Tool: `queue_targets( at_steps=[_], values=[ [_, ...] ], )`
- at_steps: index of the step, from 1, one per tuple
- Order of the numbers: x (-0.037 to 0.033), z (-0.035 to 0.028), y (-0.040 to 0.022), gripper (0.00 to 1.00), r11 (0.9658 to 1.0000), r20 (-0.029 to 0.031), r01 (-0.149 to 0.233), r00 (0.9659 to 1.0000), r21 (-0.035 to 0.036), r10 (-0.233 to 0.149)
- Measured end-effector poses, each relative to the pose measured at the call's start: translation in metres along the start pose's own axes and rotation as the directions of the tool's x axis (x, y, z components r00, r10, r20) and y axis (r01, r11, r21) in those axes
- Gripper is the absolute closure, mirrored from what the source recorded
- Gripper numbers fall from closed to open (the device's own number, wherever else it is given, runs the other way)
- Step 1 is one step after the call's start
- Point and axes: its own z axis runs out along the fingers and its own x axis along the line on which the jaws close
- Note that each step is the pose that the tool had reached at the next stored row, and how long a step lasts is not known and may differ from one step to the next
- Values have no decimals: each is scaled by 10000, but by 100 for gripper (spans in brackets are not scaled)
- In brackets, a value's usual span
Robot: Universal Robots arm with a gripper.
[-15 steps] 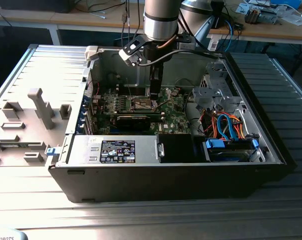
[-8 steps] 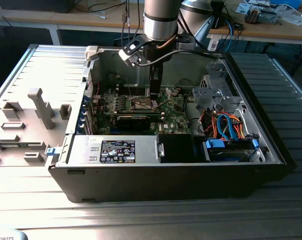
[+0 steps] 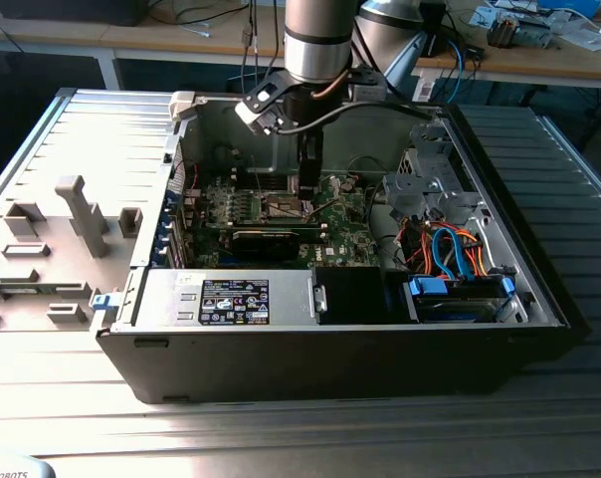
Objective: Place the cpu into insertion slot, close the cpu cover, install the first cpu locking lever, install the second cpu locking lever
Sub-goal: 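Place the cpu into insertion slot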
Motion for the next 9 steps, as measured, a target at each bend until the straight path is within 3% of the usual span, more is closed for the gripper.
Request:
queue_targets(
  at_steps=[4, 9],
  values=[
    [2, 3, 0, 46, 9990, -4, 449, 9990, -22, -449],
    [2, 4, 0, 46, 9987, -5, 501, 9987, -25, -501]
  ],
)
